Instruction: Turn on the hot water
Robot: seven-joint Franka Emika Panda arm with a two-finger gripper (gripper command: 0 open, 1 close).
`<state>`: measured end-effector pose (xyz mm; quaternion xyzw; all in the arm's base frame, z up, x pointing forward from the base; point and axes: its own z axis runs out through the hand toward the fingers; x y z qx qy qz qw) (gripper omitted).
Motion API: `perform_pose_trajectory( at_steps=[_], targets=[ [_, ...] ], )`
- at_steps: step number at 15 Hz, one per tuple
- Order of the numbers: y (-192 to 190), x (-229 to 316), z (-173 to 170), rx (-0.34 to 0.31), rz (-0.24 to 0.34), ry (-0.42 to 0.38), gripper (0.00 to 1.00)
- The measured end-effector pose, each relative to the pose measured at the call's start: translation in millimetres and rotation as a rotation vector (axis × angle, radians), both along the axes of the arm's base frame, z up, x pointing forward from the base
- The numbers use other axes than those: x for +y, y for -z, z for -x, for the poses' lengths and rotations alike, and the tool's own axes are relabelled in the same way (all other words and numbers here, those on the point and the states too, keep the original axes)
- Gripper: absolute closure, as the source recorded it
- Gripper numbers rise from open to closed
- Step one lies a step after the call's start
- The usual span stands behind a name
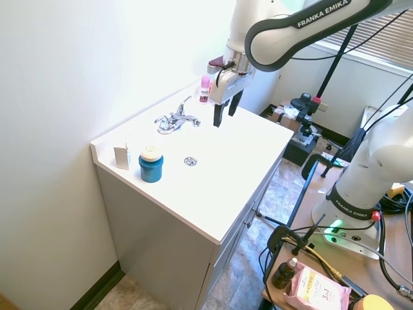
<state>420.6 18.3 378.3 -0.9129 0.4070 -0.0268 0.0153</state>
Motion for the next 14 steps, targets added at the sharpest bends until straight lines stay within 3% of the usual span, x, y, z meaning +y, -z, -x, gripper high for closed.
perform_pose_trajectory(
  at_steps=[5, 12, 14],
  targets=[
    [4.9, 21.4, -11.3, -0.01, 0.015, -0.003, 0.0],
    [23.1, 83.3, -136.0, -0.039, 0.052, -0.014, 0.0],
    [28.8, 94.2, -164.4, -0.06, 0.072, 0.023, 0.0]
  ],
)
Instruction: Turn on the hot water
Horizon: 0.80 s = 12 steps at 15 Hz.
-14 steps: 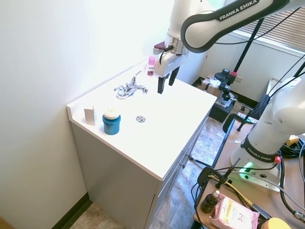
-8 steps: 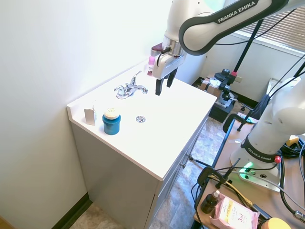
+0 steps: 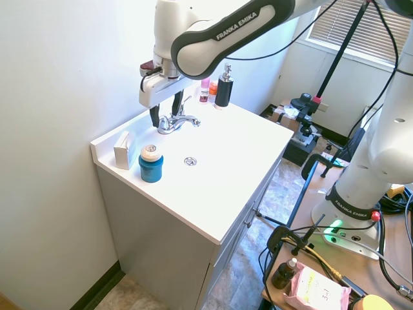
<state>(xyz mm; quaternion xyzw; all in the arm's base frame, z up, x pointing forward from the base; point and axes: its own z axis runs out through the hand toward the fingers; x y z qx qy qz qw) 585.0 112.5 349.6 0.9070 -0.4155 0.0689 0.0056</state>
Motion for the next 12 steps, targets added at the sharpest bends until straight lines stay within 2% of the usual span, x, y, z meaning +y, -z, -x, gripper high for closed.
perform_pose_trajectory(
  at_steps=[4, 8, 12],
  targets=[
    [11.0, 7.1, -35.2, -0.079, 0.093, 0.143, 0.0],
    [30.9, 2.4, -53.7, -0.104, 0.159, 0.189, 0.0],
    [41.3, -20.1, -64.7, -0.109, 0.201, 0.218, 0.0]
  ],
)
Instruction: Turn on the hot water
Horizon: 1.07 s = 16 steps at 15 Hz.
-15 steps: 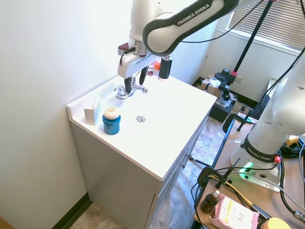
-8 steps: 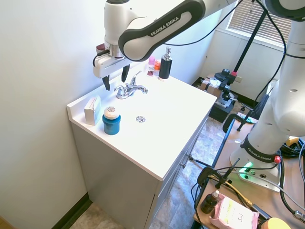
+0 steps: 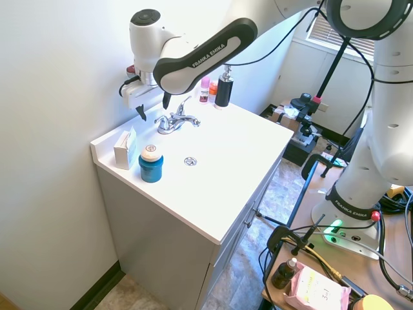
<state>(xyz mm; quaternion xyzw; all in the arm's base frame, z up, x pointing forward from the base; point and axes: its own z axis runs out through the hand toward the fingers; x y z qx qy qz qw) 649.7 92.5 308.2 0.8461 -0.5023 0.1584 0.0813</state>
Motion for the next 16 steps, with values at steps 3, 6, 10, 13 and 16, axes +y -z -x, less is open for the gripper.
perform_pose_trajectory(
  at_steps=[3, 6, 10, 13, 16],
  targets=[
    [4.3, -7.2, 2.4, 0.01, 0.006, 0.017, 0.0],
    [13.8, -14.0, 21.9, 0.039, 0.005, 0.032, 0.0],
    [13.3, -22.7, 61.9, 0.038, -0.021, 0.038, 0.0],
    [11.8, -47.6, 93.8, 0.031, -0.028, 0.053, 0.0],
    [37.4, -83.4, 116.9, 0.046, -0.033, 0.082, 0.0]
  ],
)
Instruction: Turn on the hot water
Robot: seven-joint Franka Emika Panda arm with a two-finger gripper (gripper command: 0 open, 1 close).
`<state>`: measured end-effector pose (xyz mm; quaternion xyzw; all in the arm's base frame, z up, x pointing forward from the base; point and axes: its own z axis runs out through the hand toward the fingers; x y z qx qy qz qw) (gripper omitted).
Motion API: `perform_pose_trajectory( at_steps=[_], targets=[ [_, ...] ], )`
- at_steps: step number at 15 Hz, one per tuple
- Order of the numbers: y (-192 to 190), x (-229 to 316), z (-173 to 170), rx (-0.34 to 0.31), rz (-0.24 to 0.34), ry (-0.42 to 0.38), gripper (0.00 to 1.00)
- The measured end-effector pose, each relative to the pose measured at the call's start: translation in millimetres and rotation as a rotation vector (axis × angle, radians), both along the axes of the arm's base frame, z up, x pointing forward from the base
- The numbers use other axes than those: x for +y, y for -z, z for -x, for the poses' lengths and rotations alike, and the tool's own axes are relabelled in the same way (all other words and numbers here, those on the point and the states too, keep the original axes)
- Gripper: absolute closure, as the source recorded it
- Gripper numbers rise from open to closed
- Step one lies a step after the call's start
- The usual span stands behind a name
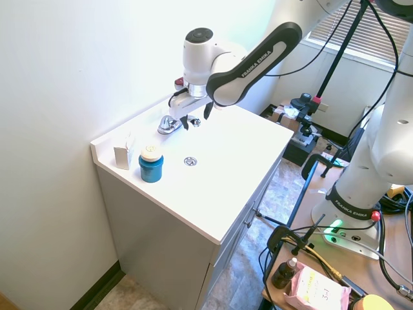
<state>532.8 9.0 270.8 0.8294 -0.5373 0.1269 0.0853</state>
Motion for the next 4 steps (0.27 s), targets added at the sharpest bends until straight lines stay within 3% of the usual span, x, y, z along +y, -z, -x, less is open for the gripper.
perform_pose_trajectory(
  at_steps=[2, 4],
  targets=[
    [0.3, 2.6, 11.5, 0.016, -0.054, 0.0, 0.0],
    [-15.3, 20.4, 33.5, 0.031, -0.155, -0.031, 0.0]
  ],
)
